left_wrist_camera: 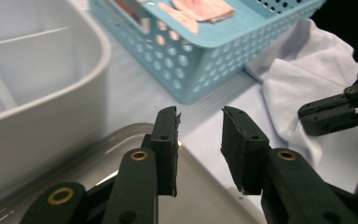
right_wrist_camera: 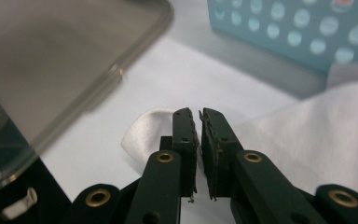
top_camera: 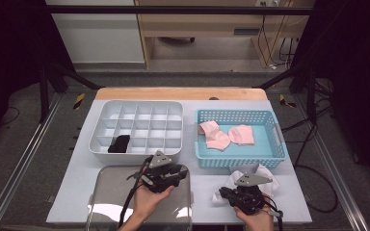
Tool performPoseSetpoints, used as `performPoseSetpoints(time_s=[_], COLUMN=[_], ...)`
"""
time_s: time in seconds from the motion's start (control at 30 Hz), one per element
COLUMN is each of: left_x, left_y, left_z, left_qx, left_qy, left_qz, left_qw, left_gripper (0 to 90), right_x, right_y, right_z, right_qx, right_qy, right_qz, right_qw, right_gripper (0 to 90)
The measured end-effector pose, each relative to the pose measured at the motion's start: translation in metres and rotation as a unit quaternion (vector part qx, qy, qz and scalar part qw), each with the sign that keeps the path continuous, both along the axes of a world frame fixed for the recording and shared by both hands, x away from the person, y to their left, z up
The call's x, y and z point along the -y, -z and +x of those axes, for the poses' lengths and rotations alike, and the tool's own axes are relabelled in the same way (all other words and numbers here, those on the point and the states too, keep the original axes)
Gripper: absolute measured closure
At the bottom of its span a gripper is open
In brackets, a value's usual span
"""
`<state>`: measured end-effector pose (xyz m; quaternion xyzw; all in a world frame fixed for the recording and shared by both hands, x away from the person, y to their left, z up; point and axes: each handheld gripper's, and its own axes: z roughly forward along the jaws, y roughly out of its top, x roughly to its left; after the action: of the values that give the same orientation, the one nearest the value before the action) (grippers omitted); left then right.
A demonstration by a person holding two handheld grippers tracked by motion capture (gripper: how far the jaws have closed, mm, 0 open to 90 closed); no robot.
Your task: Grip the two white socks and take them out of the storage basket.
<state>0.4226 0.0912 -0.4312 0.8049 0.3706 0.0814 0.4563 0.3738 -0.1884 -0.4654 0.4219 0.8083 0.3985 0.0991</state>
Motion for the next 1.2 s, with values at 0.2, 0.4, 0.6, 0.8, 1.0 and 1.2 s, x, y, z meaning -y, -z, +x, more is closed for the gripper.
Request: performPoseSetpoints(time_s=[0.2, 0.4, 0.6, 0.8, 1.0, 1.2], left_x=[0.015, 0.005, -0.008, -0.021, -0.032, -0.036], left_y=[0.002, 0.003, 0.001, -0.003, -0.007, -0.005], left_z=[-0.002, -0.001, 0.001, 0.004, 0.005, 0.004], left_qx=[-0.001, -0.003, -0.002, 0.0, 0.005, 0.004], left_qy=[0.015, 0.005, -0.009, -0.024, -0.039, -0.043], left_qz=[0.003, 0.003, -0.002, -0.01, -0.016, -0.016], left_qw=[0.9999, 1.0, 1.0, 0.9997, 0.9991, 0.9989], left_gripper=[64.4, 64.3, 64.4, 64.8, 64.9, 64.9], right_x=[0.004, 0.0, -0.015, -0.021, -0.028, -0.027], right_y=[0.006, 0.007, 0.008, -0.004, -0.021, -0.009], right_z=[-0.003, -0.002, 0.012, 0.026, 0.043, 0.026], right_qx=[-0.021, 0.0, -0.013, -0.004, 0.057, 0.02], right_qy=[-0.002, -0.004, -0.026, -0.012, 0.018, -0.01], right_qz=[-0.008, -0.02, -0.044, -0.02, 0.027, 0.012], right_qw=[0.9997, 0.9998, 0.9986, 0.9997, 0.9979, 0.9997], right_gripper=[82.6, 72.4, 86.5, 89.2, 88.3, 86.9])
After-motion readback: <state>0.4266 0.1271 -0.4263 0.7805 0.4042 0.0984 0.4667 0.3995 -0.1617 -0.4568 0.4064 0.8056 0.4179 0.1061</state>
